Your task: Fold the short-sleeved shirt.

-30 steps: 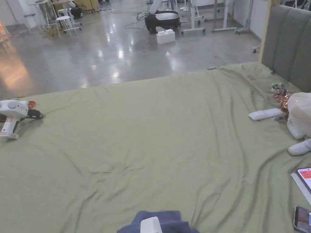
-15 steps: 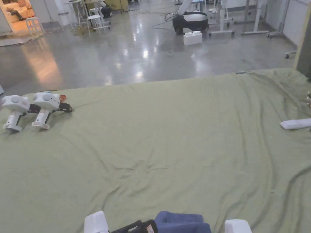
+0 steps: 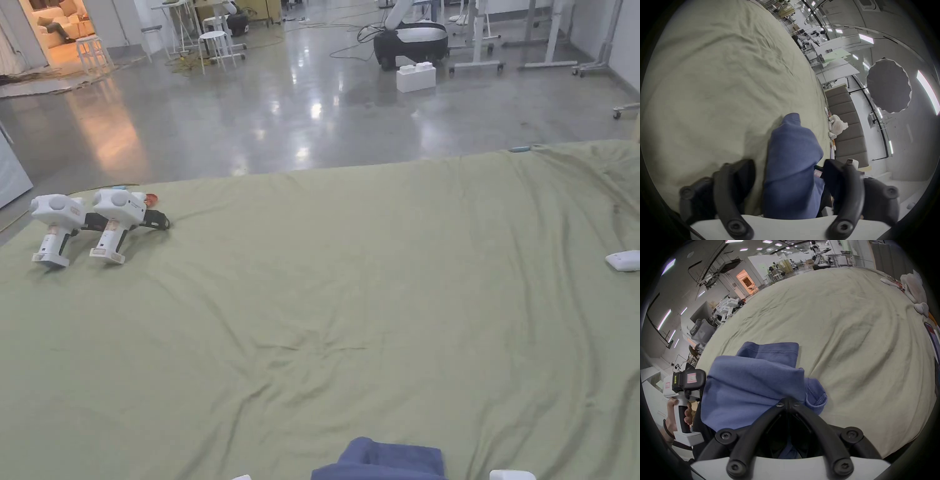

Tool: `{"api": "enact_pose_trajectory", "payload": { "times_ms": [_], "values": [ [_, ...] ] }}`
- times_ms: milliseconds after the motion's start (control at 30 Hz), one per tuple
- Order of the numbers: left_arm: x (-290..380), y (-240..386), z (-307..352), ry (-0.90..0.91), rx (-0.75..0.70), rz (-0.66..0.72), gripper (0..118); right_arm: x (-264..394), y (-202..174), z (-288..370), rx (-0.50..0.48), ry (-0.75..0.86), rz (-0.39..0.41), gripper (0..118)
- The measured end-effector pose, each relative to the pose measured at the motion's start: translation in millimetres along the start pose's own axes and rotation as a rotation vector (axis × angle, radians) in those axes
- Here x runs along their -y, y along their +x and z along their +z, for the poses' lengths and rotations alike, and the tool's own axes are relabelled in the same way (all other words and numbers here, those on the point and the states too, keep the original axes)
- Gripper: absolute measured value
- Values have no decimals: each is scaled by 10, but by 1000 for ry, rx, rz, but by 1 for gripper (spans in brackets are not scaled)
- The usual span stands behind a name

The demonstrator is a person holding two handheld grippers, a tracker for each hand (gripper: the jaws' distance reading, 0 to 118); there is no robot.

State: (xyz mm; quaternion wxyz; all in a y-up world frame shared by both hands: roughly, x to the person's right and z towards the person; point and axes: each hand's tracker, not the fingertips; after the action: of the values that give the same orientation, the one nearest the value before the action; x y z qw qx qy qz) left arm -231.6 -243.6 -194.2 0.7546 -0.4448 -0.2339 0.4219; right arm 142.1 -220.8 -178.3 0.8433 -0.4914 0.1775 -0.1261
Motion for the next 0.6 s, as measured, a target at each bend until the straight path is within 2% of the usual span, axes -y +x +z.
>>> {"api": "enact_pose_trajectory", "payload": {
  "times_ms": [33,67,167,200,267,367,400,500,567,600],
  "values": [
    [-15,16,-39,1,8,4,58,10,-16,4,2,3,-2,0],
    [-32,43,-102,-9,4,8,46,14,-23,4,5,5,-2,0],
    [-3,161,-180,-34,-98,-78,26,17,-30,9,10,7,-7,0],
    [-9,179,-166,-26,-114,-74,23,20,-29,13,9,9,-10,0],
    [-32,238,-68,-21,-91,-60,21,28,-44,70,3,18,-9,0],
    [-224,384,332,-4,-33,-162,21,56,-63,287,-124,83,-50,0],
    [-341,421,581,35,-73,-215,21,90,-63,347,-122,99,-49,0],
    [-833,395,1463,88,-246,-264,21,176,-22,449,-48,100,-56,0],
    [-1198,221,2025,173,-403,-285,21,241,36,450,-42,98,-95,0],
    [-1414,88,2292,217,-466,-250,21,279,66,441,-46,93,-133,0]
  ]
}}
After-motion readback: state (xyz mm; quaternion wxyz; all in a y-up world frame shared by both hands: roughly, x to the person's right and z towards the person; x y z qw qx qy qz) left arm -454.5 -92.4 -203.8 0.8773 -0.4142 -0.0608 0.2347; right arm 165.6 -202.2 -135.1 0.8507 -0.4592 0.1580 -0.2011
